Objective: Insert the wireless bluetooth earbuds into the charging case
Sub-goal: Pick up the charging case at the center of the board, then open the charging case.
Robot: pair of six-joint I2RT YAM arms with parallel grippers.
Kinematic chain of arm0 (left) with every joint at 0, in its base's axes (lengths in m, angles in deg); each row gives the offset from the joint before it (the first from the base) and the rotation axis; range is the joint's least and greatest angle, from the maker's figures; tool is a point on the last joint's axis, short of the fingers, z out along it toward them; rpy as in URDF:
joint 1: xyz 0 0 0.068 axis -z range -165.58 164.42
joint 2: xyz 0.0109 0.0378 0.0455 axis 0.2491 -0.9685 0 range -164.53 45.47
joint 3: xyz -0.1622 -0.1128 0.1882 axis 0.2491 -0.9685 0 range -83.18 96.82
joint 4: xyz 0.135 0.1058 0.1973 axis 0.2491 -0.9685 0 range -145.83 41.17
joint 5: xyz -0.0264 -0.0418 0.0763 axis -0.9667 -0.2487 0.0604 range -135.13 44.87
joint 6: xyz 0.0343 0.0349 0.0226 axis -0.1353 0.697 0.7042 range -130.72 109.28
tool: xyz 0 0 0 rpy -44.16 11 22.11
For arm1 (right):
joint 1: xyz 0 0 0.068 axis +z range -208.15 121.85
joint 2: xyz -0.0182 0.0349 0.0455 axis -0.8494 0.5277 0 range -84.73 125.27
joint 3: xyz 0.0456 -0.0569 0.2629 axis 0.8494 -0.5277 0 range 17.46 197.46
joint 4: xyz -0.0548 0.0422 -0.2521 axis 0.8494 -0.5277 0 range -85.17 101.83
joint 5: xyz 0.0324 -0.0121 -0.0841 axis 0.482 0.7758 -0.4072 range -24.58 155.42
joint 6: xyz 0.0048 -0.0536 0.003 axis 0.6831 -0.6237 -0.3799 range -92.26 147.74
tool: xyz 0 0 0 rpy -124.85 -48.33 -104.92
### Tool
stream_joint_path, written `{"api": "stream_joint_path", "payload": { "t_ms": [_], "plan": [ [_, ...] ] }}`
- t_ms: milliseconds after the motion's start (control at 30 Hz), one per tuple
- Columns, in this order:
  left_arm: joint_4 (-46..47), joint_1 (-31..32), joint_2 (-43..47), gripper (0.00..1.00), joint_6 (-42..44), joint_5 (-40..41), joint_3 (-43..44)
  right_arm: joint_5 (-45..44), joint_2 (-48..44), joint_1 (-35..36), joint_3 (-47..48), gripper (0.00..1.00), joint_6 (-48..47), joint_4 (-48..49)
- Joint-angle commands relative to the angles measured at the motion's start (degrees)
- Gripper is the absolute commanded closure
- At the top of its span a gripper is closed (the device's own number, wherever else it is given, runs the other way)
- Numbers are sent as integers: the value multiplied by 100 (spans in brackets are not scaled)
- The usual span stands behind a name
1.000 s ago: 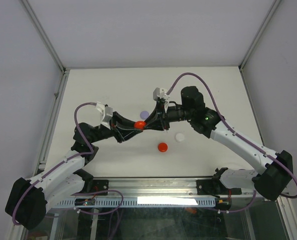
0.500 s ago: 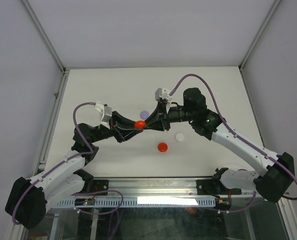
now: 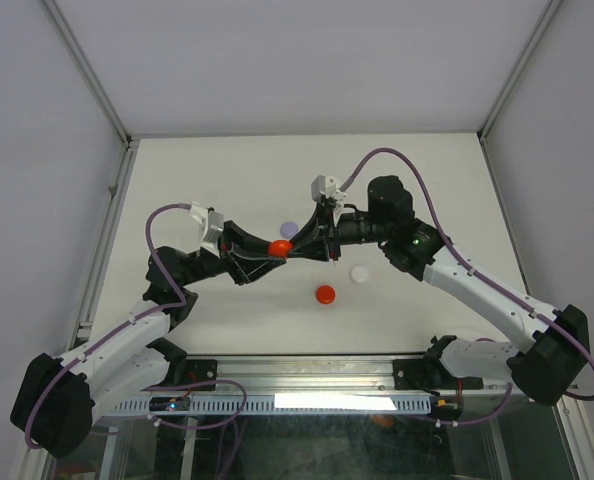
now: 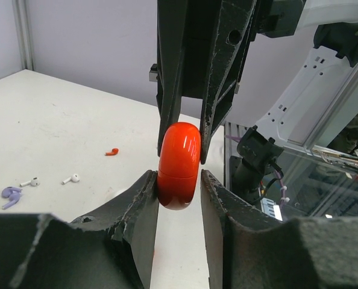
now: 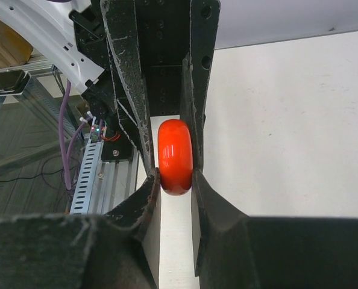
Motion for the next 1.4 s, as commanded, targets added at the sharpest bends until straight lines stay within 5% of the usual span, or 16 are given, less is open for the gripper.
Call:
{"api": "stream_joint_path", "payload": {
  "t_ms": [0,167,300,600,833,933,1200,1367],
  "plan": [
    [295,30,-28,65,-104,28,-62,4,-255,-36,-42,100,76,520],
    [381,26,-46,66,-183,64,-83,3,-293,-36,-118,100,151,663],
    [549,30,-33,84,-196,64,-134,70,-265,-36,-122,100,174,659],
    [566,30,58,100,-71,-26,-146,175,-178,-27,-43,100,97,455],
    [455,30,94,89,117,-113,-137,219,-148,-27,85,100,-16,199],
    [458,31,95,99,162,-141,-129,224,-129,-27,112,99,-17,146],
    [409,30,134,100,432,-200,-225,112,-177,-27,128,61,-62,148],
    [417,31,156,100,552,-340,-225,-18,-151,-27,94,54,-21,225]
  ]
}}
